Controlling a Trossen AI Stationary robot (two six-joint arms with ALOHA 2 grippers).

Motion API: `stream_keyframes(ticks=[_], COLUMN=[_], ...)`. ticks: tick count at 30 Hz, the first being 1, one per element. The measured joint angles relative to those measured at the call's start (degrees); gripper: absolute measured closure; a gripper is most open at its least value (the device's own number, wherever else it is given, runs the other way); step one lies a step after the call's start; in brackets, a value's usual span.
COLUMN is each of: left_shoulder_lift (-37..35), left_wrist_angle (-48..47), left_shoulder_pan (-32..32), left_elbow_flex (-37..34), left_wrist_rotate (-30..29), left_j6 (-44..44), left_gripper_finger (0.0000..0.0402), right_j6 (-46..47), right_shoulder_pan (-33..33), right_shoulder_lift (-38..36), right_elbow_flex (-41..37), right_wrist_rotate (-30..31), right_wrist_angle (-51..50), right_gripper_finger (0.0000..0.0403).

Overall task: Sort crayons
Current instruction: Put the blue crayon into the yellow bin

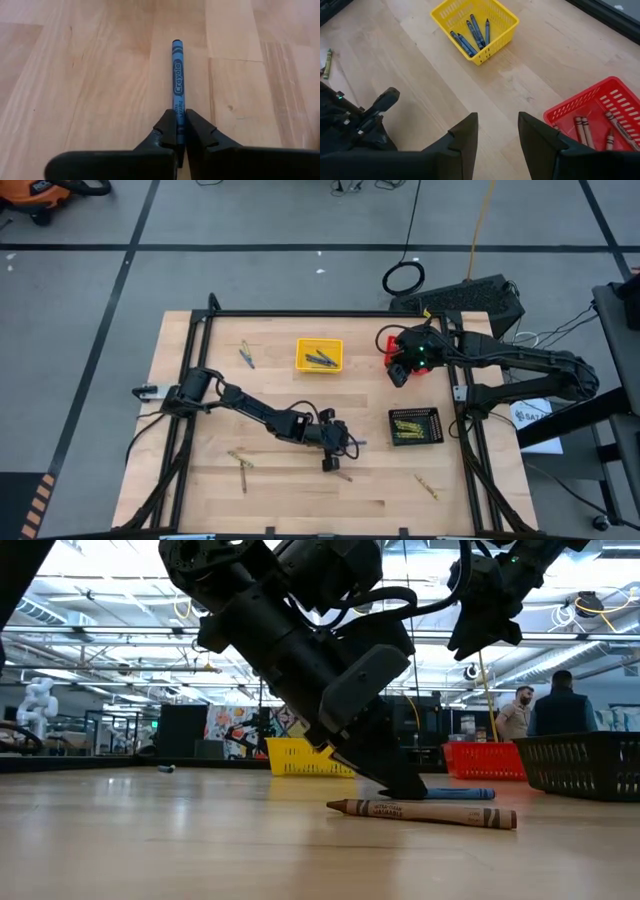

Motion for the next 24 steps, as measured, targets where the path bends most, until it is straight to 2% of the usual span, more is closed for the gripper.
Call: stream_keyframes(ticks=[12, 19, 24], left_shoulder_lift=[-4.0, -7.5, -10.6], left_wrist_angle=[-1.0, -5.7, -11.6], left_shoulder_pan=[-0.4, -0.6, -0.6], left_elbow_flex=[-0.5, -0.8, -0.7], left_wrist_rotate=[1.0, 1.2, -4.0], left_j6=[4.6, 5.7, 6.2], left_gripper_finger=[0.0395, 0.0396, 0.0396], right_j6=[-0.9, -1.0, -1.0], right_shoulder_pan=[0.0, 0.0, 0.0], right_shoulder_lift=[0.0, 0.0, 0.0], right_elbow_flex=[0.0, 0.0, 0.0], right_wrist_rotate=[0.0, 0.0, 0.0], right_wrist_angle=[0.0, -0.1, -0.5], right_gripper_finger=[0.0277, 0.0277, 0.0277])
